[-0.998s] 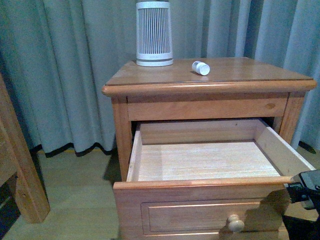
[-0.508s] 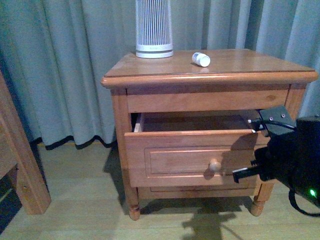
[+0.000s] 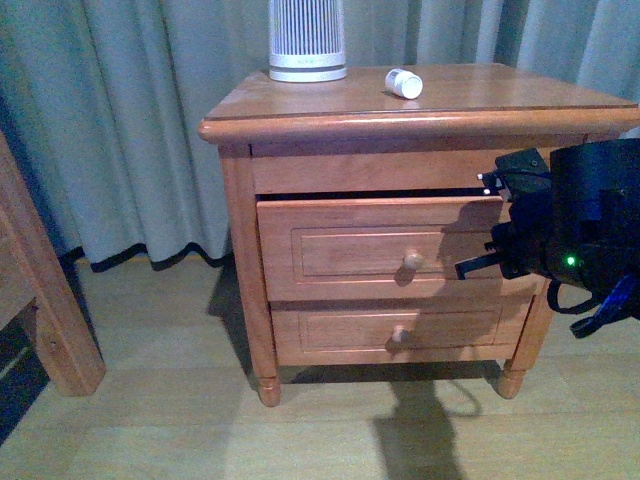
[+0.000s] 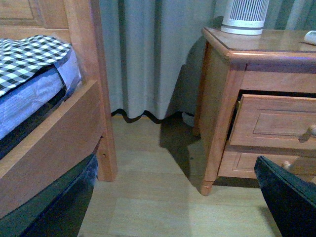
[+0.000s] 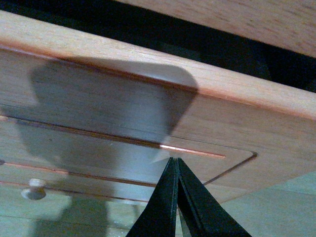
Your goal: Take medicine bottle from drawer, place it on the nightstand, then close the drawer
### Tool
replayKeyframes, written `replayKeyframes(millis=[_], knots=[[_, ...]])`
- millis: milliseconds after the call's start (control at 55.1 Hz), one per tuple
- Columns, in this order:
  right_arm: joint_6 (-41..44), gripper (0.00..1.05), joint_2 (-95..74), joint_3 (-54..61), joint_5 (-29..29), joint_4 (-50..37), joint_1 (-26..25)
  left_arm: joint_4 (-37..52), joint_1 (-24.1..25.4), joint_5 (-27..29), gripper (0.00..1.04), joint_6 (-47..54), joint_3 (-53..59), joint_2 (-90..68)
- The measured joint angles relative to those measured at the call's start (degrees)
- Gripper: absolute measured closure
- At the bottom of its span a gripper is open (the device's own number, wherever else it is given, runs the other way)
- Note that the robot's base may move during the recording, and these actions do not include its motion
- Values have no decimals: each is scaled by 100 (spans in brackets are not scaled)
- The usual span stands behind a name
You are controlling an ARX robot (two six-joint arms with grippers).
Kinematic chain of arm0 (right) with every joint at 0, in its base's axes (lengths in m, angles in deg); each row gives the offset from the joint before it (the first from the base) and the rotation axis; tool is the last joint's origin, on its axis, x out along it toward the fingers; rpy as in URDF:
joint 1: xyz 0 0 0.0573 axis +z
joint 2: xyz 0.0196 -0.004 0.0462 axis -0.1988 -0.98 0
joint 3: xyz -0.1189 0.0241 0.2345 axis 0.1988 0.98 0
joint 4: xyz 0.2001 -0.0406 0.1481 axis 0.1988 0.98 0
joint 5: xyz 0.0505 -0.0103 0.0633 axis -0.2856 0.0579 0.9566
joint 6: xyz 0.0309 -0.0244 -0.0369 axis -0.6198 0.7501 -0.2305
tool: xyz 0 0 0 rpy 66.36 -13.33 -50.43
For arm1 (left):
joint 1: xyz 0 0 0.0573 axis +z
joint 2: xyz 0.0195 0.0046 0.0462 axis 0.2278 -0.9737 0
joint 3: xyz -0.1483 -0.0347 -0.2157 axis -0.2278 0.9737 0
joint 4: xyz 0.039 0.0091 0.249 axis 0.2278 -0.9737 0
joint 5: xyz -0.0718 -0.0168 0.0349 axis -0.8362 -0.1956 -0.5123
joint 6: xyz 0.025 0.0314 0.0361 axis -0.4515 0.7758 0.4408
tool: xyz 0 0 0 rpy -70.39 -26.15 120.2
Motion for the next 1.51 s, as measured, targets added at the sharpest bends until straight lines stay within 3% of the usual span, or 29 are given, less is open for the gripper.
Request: replayKeyframes(millis=[599,962,1180,1397,1506], knots=[[199,101,-77,-487,769,304,-83,0,0,0,6,0,0,0],[-787,101,673,428,1318,297,-131,0,0,0,6,-2,0,0],[-2000,101,2293,1818,1648,210,205,0,0,0,6,-2,0,0],[-2402,101,4859,2116,1287,1309,297,0,0,0,6,0,0,0],[-2398,88,5973,2184,1335,1744,306,0,0,0,6,0,0,0]])
